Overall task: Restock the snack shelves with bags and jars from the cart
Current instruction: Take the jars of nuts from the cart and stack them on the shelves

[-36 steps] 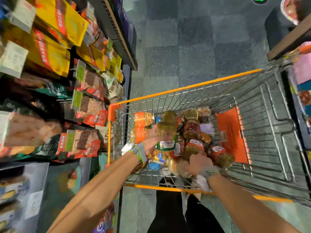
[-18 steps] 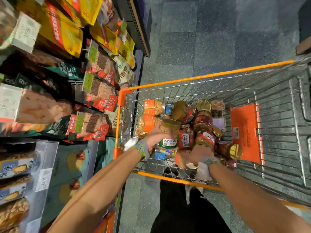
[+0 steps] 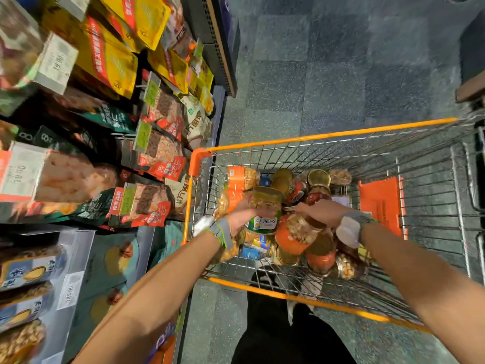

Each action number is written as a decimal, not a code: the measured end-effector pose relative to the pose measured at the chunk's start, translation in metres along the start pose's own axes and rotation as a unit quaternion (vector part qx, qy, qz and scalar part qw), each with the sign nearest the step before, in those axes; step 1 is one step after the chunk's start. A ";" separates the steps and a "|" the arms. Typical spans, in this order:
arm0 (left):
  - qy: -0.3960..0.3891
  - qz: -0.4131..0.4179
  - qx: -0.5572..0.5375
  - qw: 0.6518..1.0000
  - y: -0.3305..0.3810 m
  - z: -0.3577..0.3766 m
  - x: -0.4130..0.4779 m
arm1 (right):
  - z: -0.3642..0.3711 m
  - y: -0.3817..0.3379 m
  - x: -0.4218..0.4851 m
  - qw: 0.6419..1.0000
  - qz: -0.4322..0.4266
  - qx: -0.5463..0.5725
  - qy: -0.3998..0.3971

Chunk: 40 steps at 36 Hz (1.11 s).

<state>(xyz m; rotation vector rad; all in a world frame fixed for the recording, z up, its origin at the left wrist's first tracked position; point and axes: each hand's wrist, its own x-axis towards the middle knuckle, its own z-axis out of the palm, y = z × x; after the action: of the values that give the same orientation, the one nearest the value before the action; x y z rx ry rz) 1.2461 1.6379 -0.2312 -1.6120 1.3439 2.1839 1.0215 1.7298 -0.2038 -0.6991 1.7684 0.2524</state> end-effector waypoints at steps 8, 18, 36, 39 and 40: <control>0.015 -0.014 -0.002 1.000 0.007 -0.012 0.003 | 0.008 -0.021 -0.012 0.999 -0.032 -0.024 -0.005; 0.013 0.019 -0.034 0.999 0.042 -0.012 0.016 | -0.060 0.038 0.030 0.988 0.038 0.004 0.147; 0.072 -0.072 -0.047 0.994 0.052 0.012 0.044 | -0.033 0.030 0.113 0.997 0.048 0.007 0.060; 0.078 -0.073 -0.049 0.993 0.059 0.015 0.033 | -0.040 0.051 0.130 0.996 0.045 0.051 0.057; 0.084 -0.067 -0.047 0.993 0.057 0.018 0.032 | -0.042 0.065 0.137 0.994 0.039 0.082 0.057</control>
<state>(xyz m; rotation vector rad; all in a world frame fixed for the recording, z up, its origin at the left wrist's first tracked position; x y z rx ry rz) 1.1877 1.6038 -0.2239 -1.8975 1.1482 2.1029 0.9280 1.7160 -0.3300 -0.5359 1.9030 0.1211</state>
